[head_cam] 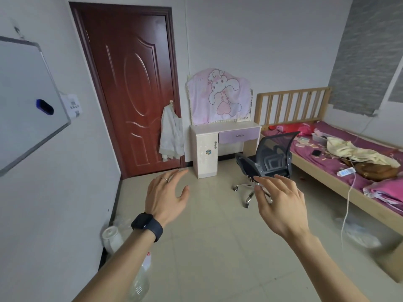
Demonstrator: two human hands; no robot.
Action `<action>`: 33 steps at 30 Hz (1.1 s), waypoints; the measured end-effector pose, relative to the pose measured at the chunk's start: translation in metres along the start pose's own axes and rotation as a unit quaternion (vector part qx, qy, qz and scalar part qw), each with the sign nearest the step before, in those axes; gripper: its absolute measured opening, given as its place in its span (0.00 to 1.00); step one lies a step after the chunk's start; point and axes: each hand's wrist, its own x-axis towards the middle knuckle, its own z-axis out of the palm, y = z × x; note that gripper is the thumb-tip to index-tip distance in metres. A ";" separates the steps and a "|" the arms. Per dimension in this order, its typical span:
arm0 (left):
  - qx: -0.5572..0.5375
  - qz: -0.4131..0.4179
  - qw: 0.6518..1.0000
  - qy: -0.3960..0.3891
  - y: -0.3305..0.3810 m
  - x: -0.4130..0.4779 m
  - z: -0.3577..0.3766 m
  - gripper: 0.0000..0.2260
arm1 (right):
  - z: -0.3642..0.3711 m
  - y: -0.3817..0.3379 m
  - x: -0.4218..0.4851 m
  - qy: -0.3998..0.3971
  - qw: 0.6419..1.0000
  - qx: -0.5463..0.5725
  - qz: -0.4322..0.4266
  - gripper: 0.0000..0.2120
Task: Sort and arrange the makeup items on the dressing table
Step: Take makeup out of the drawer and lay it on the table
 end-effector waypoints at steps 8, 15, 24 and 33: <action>-0.001 -0.006 1.000 -0.006 -0.032 0.135 0.087 0.21 | 0.095 0.055 0.126 -0.030 0.999 0.004 0.018 0.13; -0.012 0.005 1.000 -0.019 -0.074 0.287 0.171 0.20 | 0.198 0.086 0.254 -0.049 0.998 -0.003 0.035 0.14; -0.018 0.030 0.997 -0.064 -0.108 0.468 0.293 0.19 | 0.314 0.140 0.407 -0.058 0.996 -0.004 0.066 0.14; -0.032 0.024 0.996 -0.075 -0.133 0.641 0.438 0.19 | 0.453 0.227 0.568 -0.077 0.994 0.025 0.075 0.13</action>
